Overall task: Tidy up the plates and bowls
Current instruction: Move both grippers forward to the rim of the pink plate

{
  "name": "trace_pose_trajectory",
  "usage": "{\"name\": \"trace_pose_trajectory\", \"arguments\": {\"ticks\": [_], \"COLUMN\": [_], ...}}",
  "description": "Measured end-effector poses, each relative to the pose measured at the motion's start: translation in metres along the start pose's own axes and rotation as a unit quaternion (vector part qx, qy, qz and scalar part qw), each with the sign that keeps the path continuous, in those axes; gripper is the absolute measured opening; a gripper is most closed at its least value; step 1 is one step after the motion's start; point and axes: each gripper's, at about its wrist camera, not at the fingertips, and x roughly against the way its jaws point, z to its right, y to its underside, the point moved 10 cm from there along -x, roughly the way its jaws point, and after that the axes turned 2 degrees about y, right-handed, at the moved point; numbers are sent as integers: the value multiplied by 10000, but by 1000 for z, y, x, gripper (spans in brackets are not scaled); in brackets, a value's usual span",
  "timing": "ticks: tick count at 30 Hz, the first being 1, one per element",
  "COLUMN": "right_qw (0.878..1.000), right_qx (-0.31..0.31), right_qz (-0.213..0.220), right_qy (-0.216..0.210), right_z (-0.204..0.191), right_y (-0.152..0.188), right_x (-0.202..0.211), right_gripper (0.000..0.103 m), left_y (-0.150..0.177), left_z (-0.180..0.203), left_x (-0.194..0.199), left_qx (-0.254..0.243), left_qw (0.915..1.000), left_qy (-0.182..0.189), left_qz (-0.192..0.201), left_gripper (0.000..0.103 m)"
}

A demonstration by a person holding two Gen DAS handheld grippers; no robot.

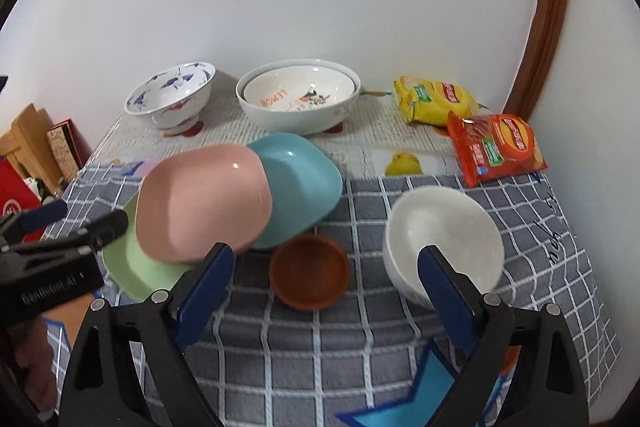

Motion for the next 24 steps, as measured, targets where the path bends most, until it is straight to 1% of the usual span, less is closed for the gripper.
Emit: {"name": "trace_pose_trajectory", "arguments": {"ticks": [4, 8, 10, 14, 15, 19, 21, 24], "right_qw": [9999, 9997, 9996, 9996, 9995, 9993, 9994, 9989], "right_qx": [-70, -87, -70, -80, -92, -130, -110, -207], "right_qz": [-1, -79, -115, -87, -91, -134, -146, -191], "right_qy": [-157, -200, -257, -265, -281, -324, -298, -379], "right_z": [-12, -17, -20, -24, -25, -28, -29, -31], "right_y": [-7, -9, -8, -9, -9, -11, -11, -10], "right_x": [-13, -28, -34, -42, -43, -52, -56, -61], "right_gripper": [89, 82, 81, 78, 76, 73, 67, 64], "left_y": [-3, -5, -4, -5, -6, -8, -7, -4], "left_z": [-2, -4, -4, -5, -4, -3, -4, -2], "left_x": [-16, -29, -36, -47, -49, -57, -61, -66], "left_qx": [-16, -8, 35, 122, 128, 112, 150, 133], "left_qw": [10000, 9999, 9997, 9994, 9993, 9993, 9991, 9988], "left_qy": [24, 52, 144, 234, 252, 253, 274, 327], "left_qz": [-70, -124, -168, -239, -247, -270, -294, -343], "left_gripper": [94, 94, 92, 83, 82, 82, 82, 81]}}
